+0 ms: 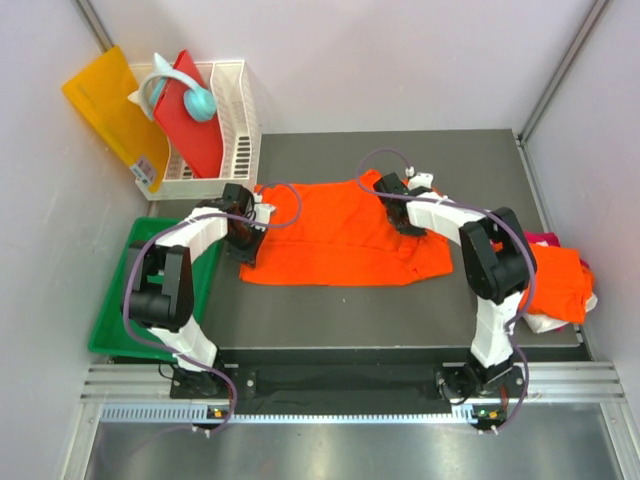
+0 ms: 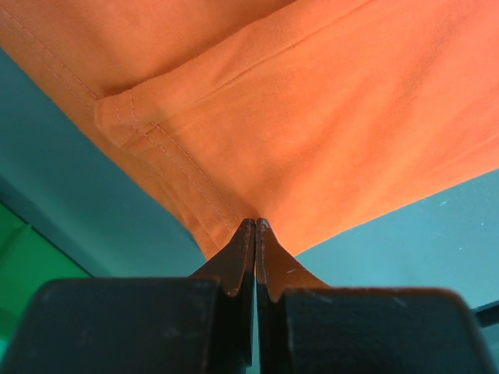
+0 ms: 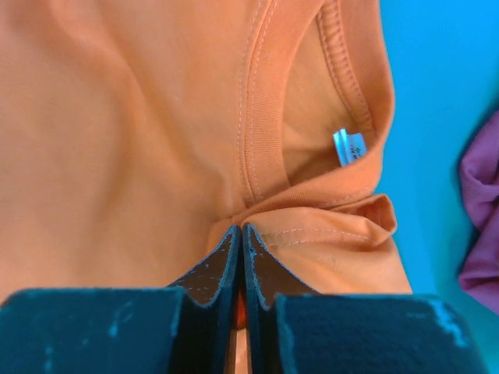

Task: Fold and stack the t-shirts
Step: Fold the flattened tshirt in 1/3 of the way

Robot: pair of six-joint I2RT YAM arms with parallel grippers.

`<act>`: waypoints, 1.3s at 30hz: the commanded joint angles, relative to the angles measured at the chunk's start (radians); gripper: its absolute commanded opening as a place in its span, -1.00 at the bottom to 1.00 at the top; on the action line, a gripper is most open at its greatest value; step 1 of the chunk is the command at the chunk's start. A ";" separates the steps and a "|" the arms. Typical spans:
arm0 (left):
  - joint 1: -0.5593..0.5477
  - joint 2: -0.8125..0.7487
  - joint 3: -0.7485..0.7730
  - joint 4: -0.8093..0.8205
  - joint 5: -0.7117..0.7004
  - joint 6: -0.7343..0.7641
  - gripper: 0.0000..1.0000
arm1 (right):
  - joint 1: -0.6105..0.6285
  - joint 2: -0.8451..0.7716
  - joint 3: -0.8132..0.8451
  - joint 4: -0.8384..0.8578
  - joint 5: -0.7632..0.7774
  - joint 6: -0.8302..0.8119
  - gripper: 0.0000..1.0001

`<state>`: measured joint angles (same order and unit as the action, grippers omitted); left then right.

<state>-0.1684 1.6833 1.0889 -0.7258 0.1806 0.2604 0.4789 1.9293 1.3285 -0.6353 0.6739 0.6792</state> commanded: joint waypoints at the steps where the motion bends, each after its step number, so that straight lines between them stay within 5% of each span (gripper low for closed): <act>1: -0.005 0.006 0.003 0.014 -0.021 -0.006 -1.00 | -0.022 0.045 0.038 0.005 0.001 -0.007 -0.89; 8: -0.003 0.001 0.011 0.016 -0.044 -0.015 -1.00 | -0.072 0.080 0.034 -0.015 0.000 -0.001 -0.61; 19: -0.005 -0.005 -0.006 0.009 -0.085 -0.010 -1.00 | -0.131 0.094 0.028 -0.043 -0.014 0.002 -0.62; 24: -0.005 -0.051 -0.001 0.020 -0.076 -0.010 -0.98 | -0.119 -0.044 -0.023 0.068 -0.033 -0.049 -0.58; 29: -0.005 -0.155 0.029 0.046 -0.018 -0.024 -0.58 | -0.100 -0.174 0.069 0.069 -0.040 -0.108 -0.27; 34: -0.005 -0.212 0.054 0.087 0.007 -0.050 0.06 | -0.074 -0.255 0.152 0.002 -0.043 -0.139 -0.07; 36: -0.005 -0.218 0.048 0.101 0.023 -0.056 0.07 | -0.039 -0.282 0.144 -0.004 -0.056 -0.155 -0.09; 39: -0.005 -0.186 0.054 0.111 0.072 -0.075 -0.23 | 0.048 -0.319 0.097 -0.015 -0.054 -0.168 -0.24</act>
<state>-0.1711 1.4876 1.1130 -0.6682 0.1757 0.2131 0.4259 1.6695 1.4456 -0.6224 0.6281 0.5495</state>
